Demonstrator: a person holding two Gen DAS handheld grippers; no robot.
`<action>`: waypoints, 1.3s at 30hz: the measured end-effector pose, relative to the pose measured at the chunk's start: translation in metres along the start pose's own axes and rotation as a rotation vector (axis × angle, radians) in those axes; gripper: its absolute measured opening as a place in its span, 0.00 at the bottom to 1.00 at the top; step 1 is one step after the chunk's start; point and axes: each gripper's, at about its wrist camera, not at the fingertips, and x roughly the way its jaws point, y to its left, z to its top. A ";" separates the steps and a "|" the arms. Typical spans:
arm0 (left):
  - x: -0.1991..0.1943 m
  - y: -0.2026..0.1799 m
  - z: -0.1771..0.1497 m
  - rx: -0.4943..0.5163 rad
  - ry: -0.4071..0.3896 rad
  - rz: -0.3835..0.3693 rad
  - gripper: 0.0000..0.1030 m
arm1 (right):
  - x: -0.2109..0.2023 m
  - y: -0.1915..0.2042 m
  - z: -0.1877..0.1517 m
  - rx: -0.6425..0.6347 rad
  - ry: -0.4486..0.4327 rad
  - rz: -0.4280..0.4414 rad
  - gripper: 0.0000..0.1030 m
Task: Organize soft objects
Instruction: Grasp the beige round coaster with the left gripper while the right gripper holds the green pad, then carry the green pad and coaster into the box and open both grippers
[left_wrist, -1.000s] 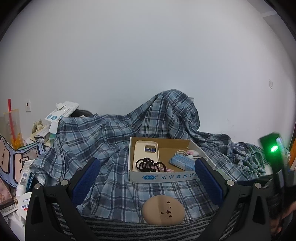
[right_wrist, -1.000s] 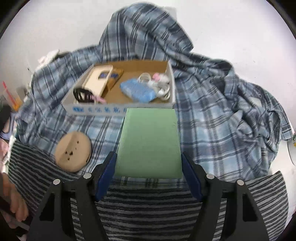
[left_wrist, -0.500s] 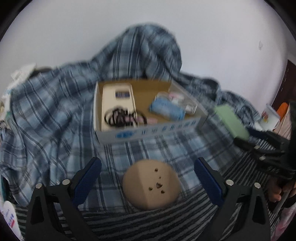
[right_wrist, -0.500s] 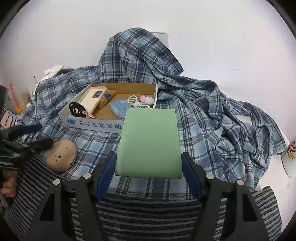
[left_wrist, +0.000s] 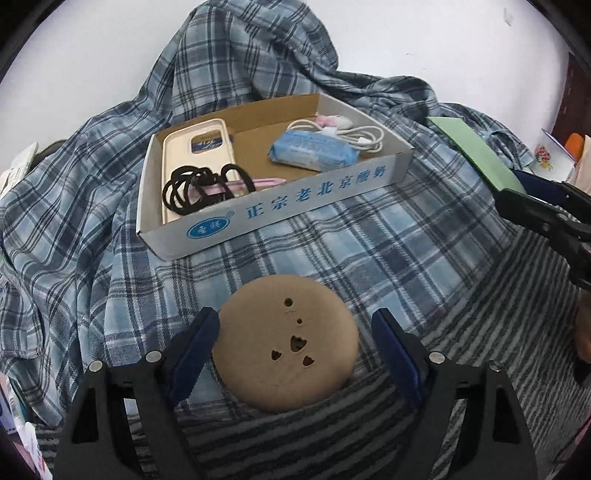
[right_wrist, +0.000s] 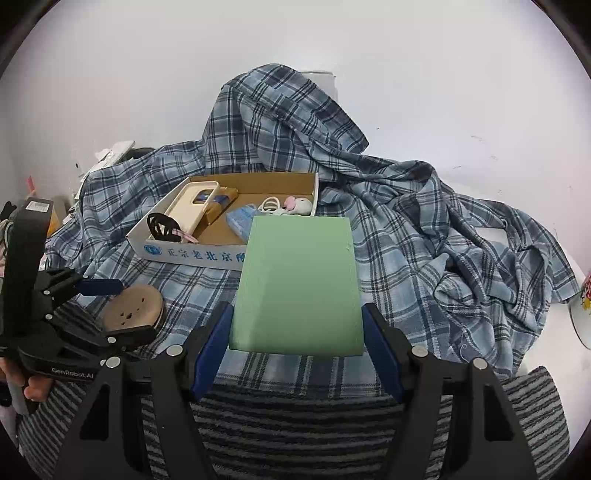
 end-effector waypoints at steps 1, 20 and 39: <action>0.000 0.000 0.000 -0.004 0.003 0.005 0.84 | -0.001 0.001 0.000 -0.003 -0.003 -0.002 0.67; 0.015 0.005 0.001 -0.028 0.074 0.011 0.81 | -0.005 0.001 -0.001 0.000 -0.023 0.001 0.67; -0.090 0.019 -0.033 -0.127 -0.506 0.073 0.80 | -0.021 0.015 -0.004 -0.070 -0.119 -0.017 0.67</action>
